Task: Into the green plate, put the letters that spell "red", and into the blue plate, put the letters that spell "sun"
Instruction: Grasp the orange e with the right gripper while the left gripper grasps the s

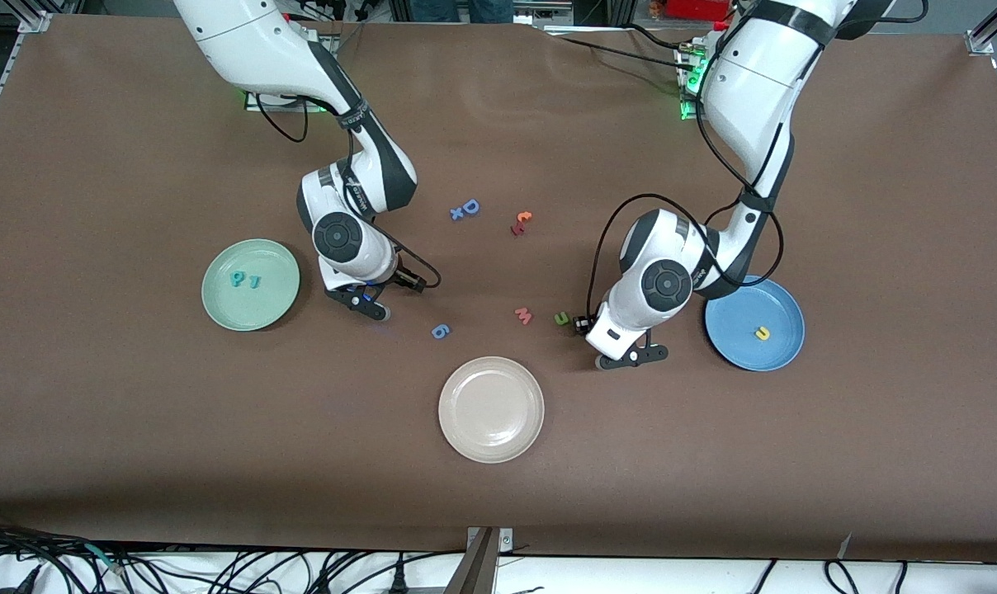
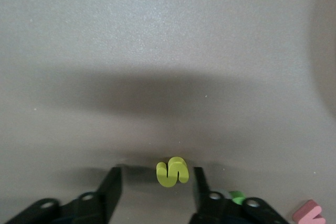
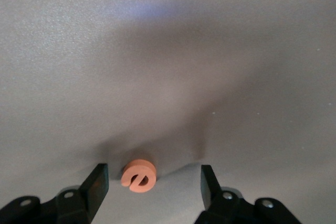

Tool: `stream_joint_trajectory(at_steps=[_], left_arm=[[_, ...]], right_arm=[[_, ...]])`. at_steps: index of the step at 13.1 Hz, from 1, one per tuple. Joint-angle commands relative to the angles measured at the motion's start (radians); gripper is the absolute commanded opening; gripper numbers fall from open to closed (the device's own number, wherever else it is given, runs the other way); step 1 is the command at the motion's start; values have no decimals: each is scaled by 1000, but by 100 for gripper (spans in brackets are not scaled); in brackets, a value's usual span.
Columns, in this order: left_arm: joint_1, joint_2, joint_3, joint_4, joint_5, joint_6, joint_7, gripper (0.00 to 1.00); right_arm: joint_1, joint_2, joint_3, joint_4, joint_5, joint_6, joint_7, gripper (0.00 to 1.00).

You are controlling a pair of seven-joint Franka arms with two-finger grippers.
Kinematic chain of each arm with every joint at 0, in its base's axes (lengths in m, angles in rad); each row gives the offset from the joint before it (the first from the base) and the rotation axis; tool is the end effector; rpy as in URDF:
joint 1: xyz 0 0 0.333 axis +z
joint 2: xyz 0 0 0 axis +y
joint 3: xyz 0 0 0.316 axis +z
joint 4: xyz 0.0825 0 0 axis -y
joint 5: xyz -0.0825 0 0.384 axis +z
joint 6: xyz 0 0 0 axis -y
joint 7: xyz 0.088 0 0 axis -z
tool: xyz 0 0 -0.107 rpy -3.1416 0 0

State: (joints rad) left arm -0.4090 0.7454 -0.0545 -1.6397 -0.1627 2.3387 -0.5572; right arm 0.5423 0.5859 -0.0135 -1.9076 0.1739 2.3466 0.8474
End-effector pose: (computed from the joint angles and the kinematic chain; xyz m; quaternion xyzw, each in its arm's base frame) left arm 0.6105 -0.3035 0.1765 0.9907 0.1110 -0.0573 0.0547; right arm 0.5276 0.3114 0.1758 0.9710 -0.2212 -0.0903 0.0049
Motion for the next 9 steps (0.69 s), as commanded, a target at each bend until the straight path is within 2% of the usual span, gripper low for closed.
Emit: stream_joint_trajectory(at_steps=[1, 6, 8, 9], left_arm=[[-16, 28, 13, 46, -18, -2, -36, 56], [-21, 42, 13, 72, -20, -2, -58, 54], [-21, 46, 13, 72, -20, -3, -58, 49], [-21, 46, 13, 72, -20, -2, -58, 48]], right_arm=[[5, -1, 0, -7, 18, 13, 9, 77], [7, 5, 1, -7, 18, 23, 22, 77], [5, 5, 1, -7, 19, 23, 22, 63], [5, 5, 1, -7, 27, 25, 22, 60]])
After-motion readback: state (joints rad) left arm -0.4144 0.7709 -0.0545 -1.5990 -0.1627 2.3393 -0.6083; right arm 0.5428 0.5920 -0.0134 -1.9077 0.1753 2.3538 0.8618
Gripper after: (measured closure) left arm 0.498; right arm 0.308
